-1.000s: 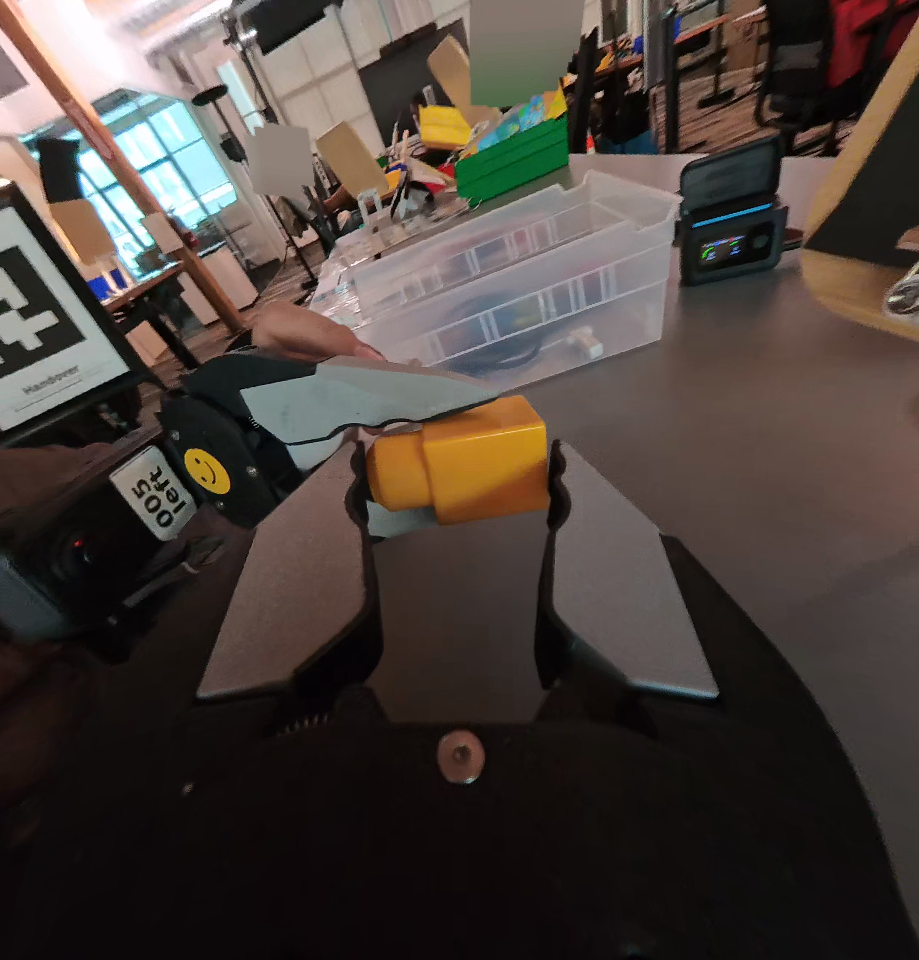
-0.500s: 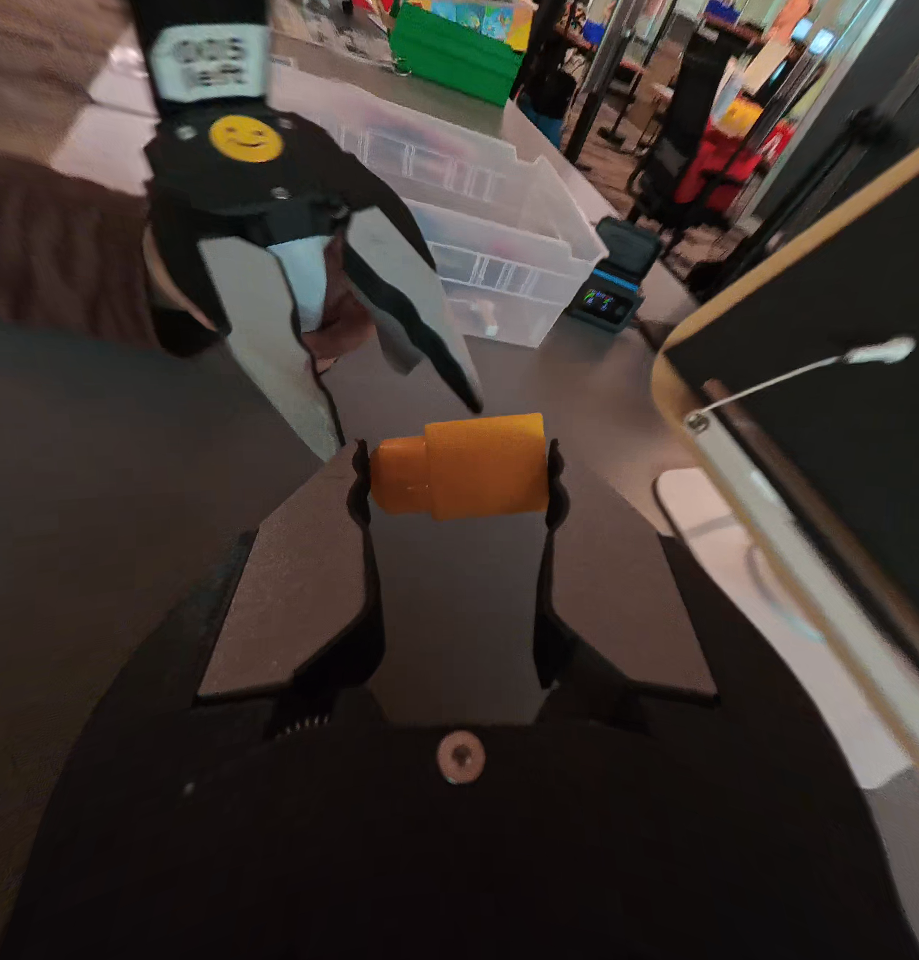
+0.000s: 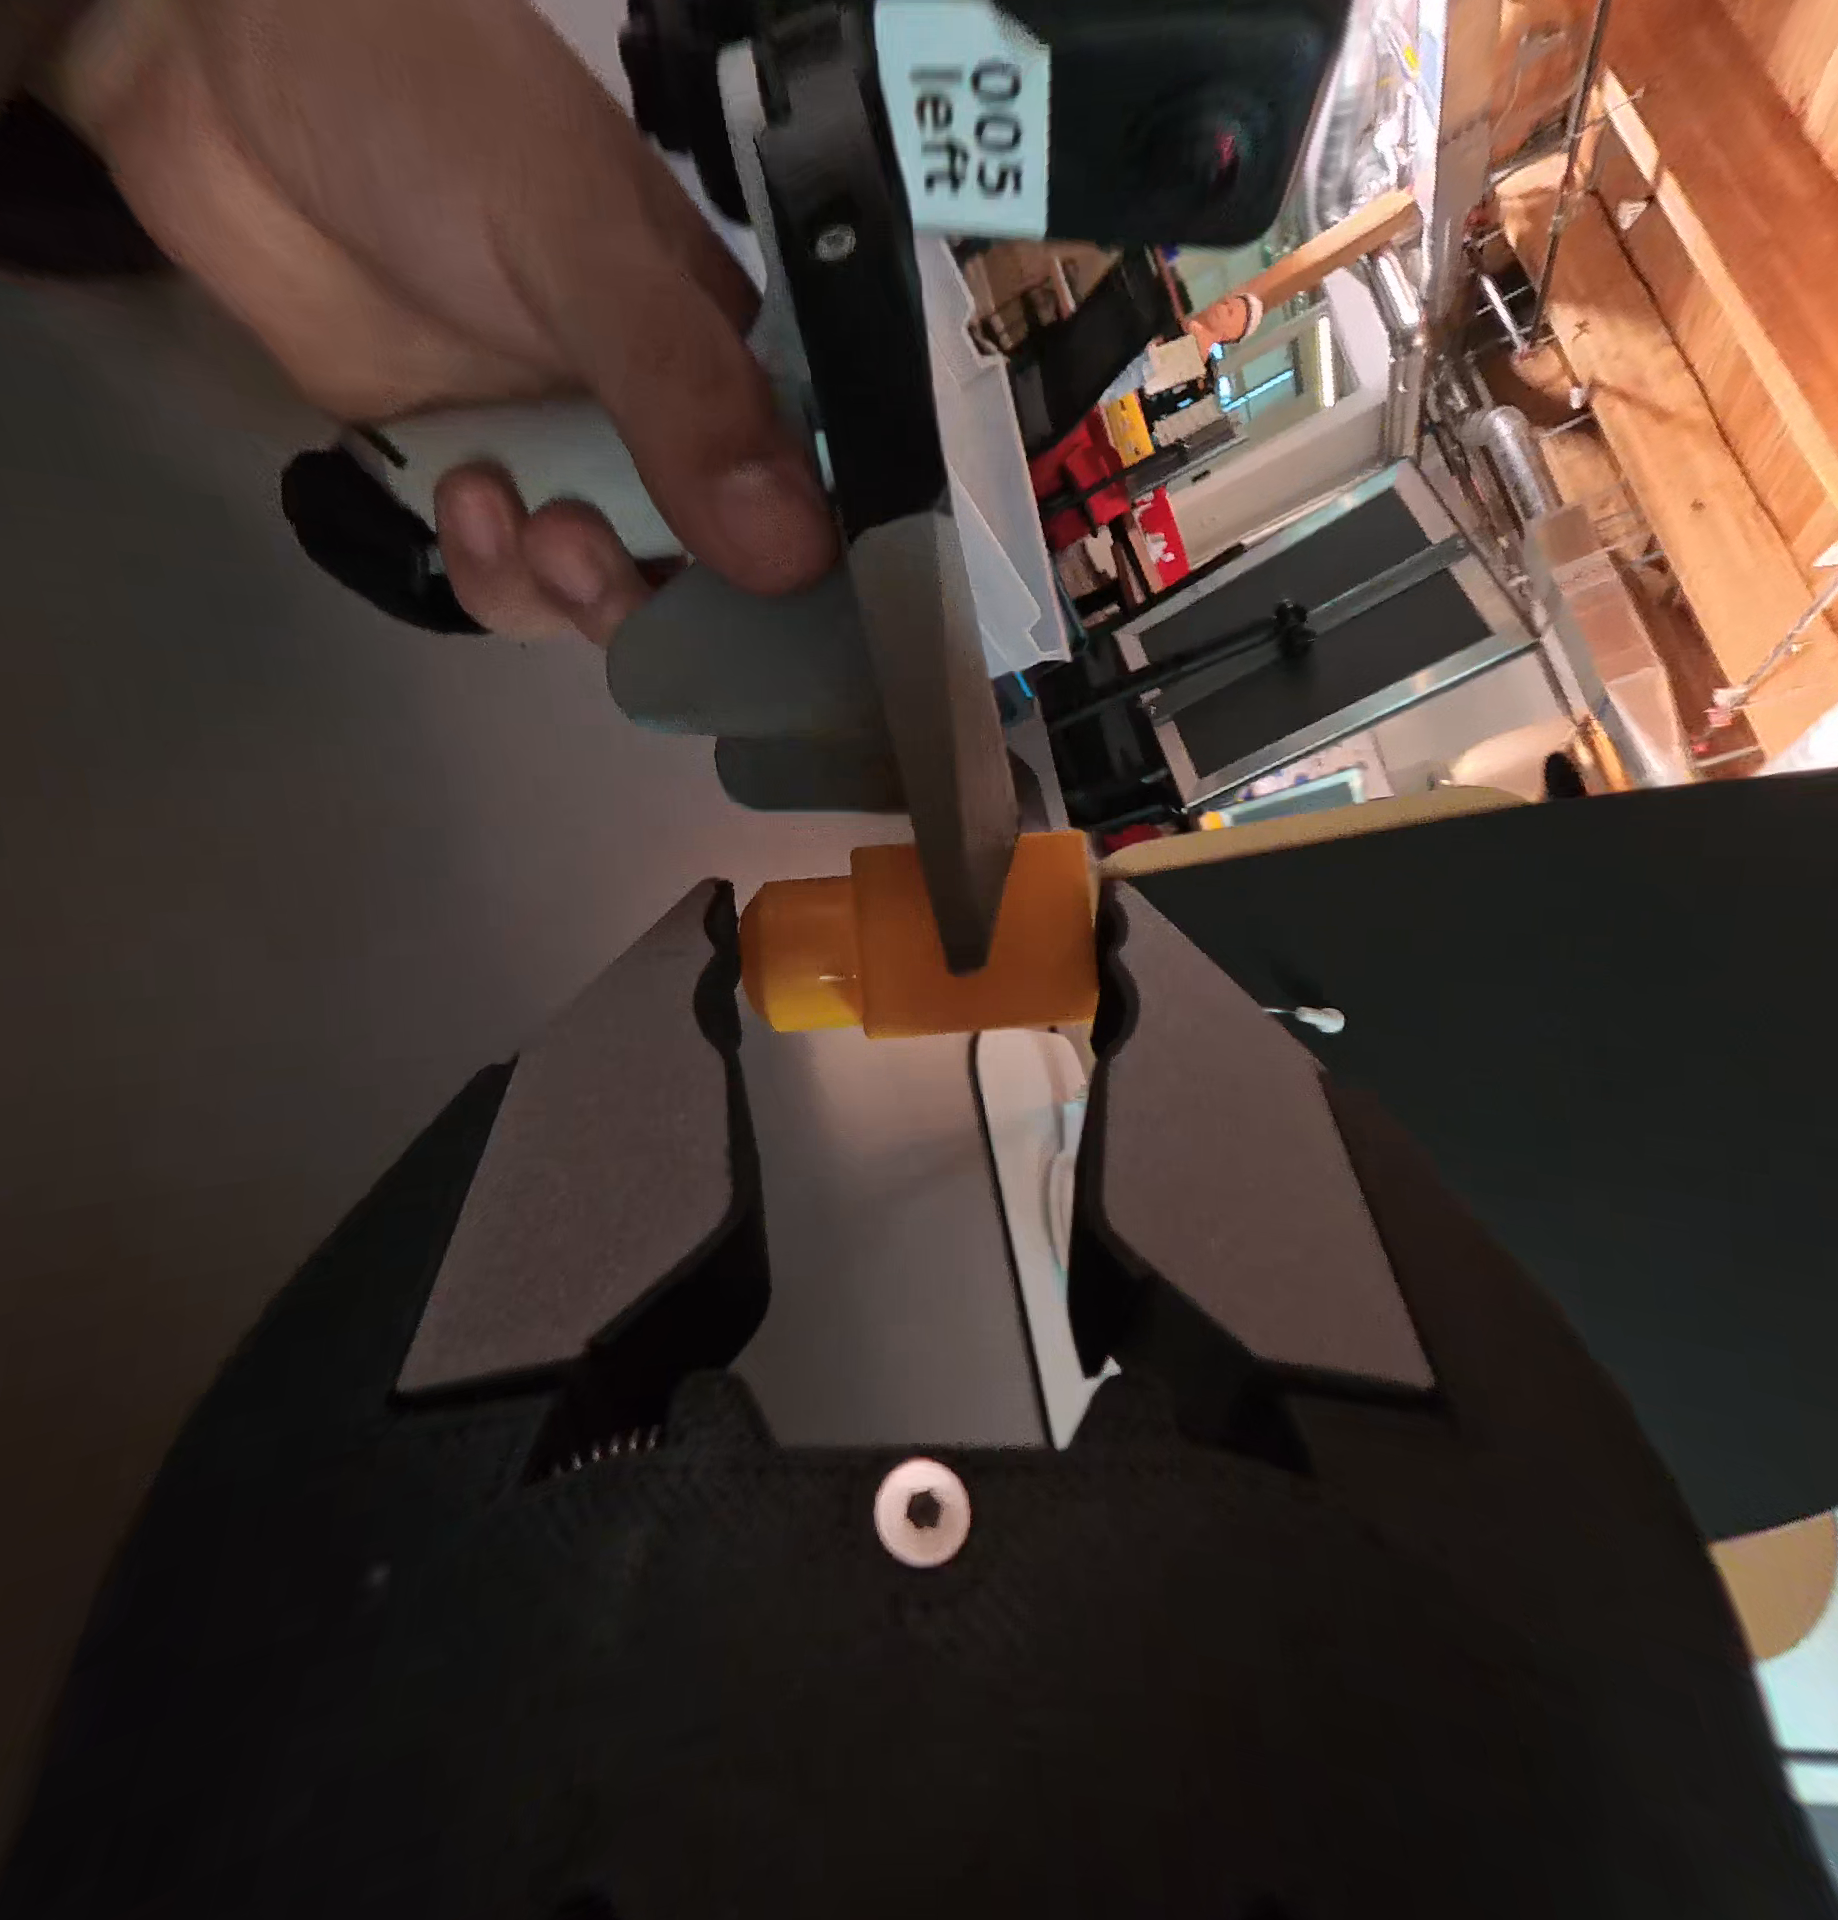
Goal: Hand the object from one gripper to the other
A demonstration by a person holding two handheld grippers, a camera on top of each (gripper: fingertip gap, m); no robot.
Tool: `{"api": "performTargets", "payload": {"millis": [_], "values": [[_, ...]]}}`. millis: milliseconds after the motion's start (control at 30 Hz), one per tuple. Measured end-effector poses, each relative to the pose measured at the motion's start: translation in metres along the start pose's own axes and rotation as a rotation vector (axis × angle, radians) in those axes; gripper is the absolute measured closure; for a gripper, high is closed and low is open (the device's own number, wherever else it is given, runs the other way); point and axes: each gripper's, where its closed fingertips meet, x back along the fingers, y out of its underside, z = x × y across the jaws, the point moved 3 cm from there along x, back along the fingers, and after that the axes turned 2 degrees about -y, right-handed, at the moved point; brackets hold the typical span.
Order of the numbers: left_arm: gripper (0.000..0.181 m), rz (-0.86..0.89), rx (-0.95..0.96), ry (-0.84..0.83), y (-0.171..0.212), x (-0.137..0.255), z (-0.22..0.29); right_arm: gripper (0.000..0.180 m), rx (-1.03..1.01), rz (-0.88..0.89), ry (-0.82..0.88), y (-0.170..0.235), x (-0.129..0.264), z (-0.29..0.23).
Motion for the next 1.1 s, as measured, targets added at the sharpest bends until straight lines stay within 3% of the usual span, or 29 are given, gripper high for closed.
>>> {"api": "performTargets", "payload": {"millis": [67,200,433,500,600,667,733,800,1000,1100], "values": [[0.148,-0.036,-0.119,-0.075,0.002,0.001,-0.004,0.119,-0.040,0.003,-0.023,0.004,-0.001,-0.003],[0.148,-0.106,-0.393,-0.272,0.003,0.004,-0.013,0.134,-0.369,0.093,-0.208,0.014,0.005,0.002],[0.148,-0.115,-0.853,-0.442,-0.002,0.005,-0.007,0.105,-1.084,0.372,-0.521,0.026,0.018,0.028],[0.148,-0.185,-0.984,-0.525,0.001,0.006,-0.011,0.094,-1.262,0.365,-0.584,0.035,0.013,0.029],[0.148,-0.253,-1.109,-0.537,0.010,-0.001,-0.007,0.091,-1.314,0.304,-0.648,0.039,0.004,0.015],[0.148,-0.281,-1.143,-0.525,0.016,-0.008,-0.004,0.098,-1.297,0.263,-0.651,0.037,-0.004,0.004],[0.148,-0.310,-1.166,-0.526,0.022,-0.012,-0.003,0.134,-1.282,0.253,-0.676,0.032,-0.009,-0.003],[0.148,-0.311,-1.148,-0.553,0.025,-0.014,-0.007,0.148,-1.286,0.218,-0.676,0.034,-0.011,-0.005],[0.137,-0.181,-0.881,-0.481,0.016,-0.011,-0.003,0.146,-1.251,0.304,-0.639,0.042,0.002,0.015],[0.134,-0.122,-0.665,-0.407,0.012,-0.007,-0.006,0.146,-1.104,0.359,-0.608,0.039,0.013,0.022]]}}
